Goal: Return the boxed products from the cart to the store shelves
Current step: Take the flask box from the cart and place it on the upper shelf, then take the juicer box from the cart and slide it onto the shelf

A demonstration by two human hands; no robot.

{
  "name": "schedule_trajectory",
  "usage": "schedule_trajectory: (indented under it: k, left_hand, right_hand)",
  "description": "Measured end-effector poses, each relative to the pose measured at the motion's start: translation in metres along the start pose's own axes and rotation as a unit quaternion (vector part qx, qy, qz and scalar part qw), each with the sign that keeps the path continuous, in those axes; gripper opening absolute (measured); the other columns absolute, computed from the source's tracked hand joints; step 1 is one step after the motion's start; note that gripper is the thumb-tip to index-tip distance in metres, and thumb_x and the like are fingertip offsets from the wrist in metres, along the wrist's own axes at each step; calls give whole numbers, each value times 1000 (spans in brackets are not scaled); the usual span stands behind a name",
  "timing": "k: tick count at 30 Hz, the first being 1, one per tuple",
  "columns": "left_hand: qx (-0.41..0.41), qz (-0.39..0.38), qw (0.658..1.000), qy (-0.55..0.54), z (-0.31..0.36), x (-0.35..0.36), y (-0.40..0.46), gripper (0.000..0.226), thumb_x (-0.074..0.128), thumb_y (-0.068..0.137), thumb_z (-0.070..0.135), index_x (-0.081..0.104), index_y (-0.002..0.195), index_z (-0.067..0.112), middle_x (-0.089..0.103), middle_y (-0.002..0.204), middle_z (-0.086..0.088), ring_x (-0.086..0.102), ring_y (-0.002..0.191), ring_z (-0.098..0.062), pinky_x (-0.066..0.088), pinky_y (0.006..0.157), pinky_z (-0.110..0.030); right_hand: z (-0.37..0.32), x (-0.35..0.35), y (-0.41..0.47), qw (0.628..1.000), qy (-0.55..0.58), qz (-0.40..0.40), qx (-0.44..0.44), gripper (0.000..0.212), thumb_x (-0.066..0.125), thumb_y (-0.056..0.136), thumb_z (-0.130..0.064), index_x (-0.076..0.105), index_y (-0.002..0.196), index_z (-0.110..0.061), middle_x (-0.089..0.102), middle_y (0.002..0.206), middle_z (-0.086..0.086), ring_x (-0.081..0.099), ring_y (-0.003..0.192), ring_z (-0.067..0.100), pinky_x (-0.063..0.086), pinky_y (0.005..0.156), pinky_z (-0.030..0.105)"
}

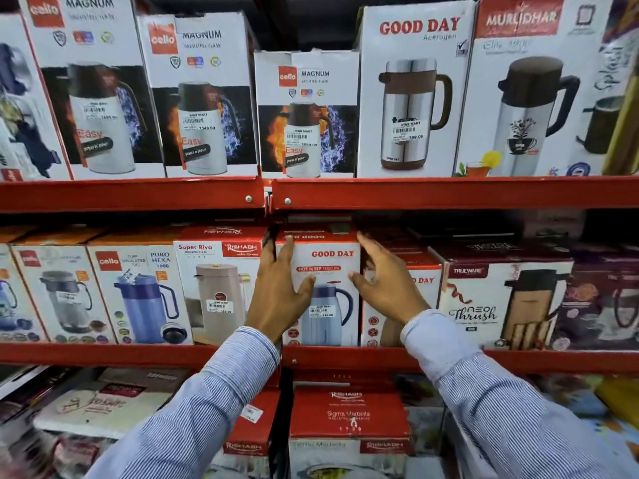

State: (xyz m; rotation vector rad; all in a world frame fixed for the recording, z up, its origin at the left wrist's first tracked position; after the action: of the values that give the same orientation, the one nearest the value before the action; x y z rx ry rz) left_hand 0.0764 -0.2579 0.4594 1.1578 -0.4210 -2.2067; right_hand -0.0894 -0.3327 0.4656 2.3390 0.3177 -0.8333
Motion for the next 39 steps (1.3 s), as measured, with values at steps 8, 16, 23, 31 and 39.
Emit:
schedule_trajectory:
  k: [8, 16, 23, 31, 39]
  left_hand:
    - [140, -28, 975, 169, 14, 36, -120, 74, 53, 88, 44, 18, 151, 25, 8, 164, -11, 11, 150, -34, 15, 121, -53]
    - [174, -186, 934, 250, -5, 137, -243, 75, 49, 86, 47, 22, 151, 19, 10, 163, -15, 2, 149, -43, 17, 112, -70]
    - [141, -313, 914, 216, -28, 218, -346, 76, 58, 83, 42, 29, 148, 16, 22, 160, -16, 13, 147, -47, 22, 108, -73]
    - [-139, -512, 847, 42, -86, 317, -463, 73, 39, 95, 46, 10, 152, 11, 16, 162, -8, 18, 149, -28, 20, 121, -40]
    - [-399, -538, 740, -52, -136, 392, -547, 60, 63, 68, 46, 62, 118, 14, 68, 120, -10, 64, 108, -27, 52, 95, -37]
  right_hand:
    - [39, 2, -133, 967, -249, 24, -45, 76, 52, 90, -30, 9, 152, -22, 7, 163, 6, 9, 149, 26, 20, 120, 42]
    - [140, 30, -272, 945, -319, -62, 33, 74, 57, 84, -27, 25, 149, -14, 12, 160, 18, 18, 144, 36, 28, 114, 49]
    - [231, 69, -377, 933, -274, -185, 140, 69, 49, 85, -28, 26, 148, -12, 18, 159, 15, 23, 143, 36, 21, 119, 45]
    - [319, 121, -481, 862, -48, -270, 427, 44, 58, 86, -17, 54, 128, -5, 63, 126, 18, 60, 114, 34, 44, 93, 29]
    - [345, 159, -525, 783, 9, -320, 533, 17, 50, 89, -22, 65, 86, -13, 67, 102, 19, 53, 83, 24, 33, 70, 27]
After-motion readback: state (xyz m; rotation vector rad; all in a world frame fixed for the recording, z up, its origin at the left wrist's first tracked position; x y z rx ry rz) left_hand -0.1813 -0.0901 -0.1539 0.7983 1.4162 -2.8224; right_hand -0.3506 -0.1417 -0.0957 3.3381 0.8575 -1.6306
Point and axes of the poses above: each hand's wrist, its own y-axis towards the middle knuckle, its own x-axis out of the palm, z = x × y, the point moved 7 cm from there along y, towards the middle knuckle
